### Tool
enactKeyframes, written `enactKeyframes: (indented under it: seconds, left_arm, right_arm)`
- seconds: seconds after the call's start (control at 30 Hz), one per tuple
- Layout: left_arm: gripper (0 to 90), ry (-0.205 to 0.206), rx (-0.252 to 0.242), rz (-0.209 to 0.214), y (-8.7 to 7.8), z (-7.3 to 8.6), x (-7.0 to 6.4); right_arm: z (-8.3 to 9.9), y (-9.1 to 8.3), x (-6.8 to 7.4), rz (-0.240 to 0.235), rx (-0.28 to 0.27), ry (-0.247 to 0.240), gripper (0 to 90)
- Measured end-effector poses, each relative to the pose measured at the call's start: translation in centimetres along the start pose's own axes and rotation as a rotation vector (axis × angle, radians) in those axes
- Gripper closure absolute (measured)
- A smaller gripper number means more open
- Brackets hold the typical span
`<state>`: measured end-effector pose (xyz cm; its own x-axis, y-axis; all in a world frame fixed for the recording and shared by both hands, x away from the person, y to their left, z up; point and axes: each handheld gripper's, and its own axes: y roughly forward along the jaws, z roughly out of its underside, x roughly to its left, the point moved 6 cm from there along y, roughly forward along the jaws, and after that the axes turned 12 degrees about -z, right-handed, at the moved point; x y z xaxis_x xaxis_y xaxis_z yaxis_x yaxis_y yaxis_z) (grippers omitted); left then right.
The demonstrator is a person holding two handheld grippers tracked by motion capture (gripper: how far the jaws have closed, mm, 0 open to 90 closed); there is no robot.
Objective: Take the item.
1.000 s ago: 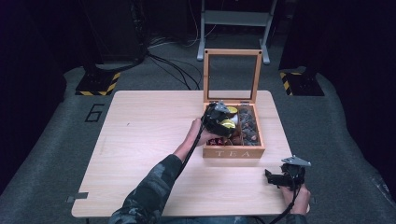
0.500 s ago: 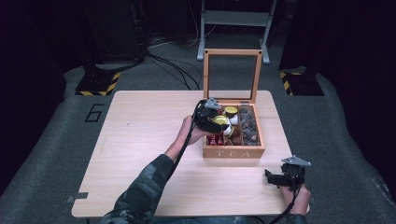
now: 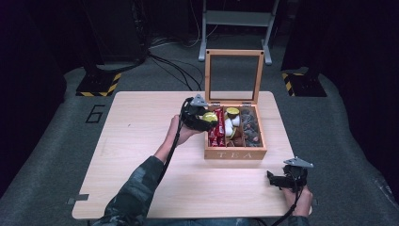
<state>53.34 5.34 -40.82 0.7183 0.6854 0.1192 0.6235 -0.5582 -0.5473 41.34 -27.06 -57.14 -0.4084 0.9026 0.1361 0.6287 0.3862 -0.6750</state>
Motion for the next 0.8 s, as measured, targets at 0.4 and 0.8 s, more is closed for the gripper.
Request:
enactKeyframes:
  seconds: [0.4, 0.8]
  left_arm:
    - [38.1, -0.033, -0.007, -0.037, -1.6, 1.0, 1.8]
    - [38.2, -0.06, -0.003, -0.079, -2.8, 2.0, 3.7]
  right_arm:
    - [0.0, 0.0, 0.0, -0.002, 0.002, 0.001, 1.5]
    - [0.0, 0.0, 0.0, -0.002, 0.006, 0.001, 1.5]
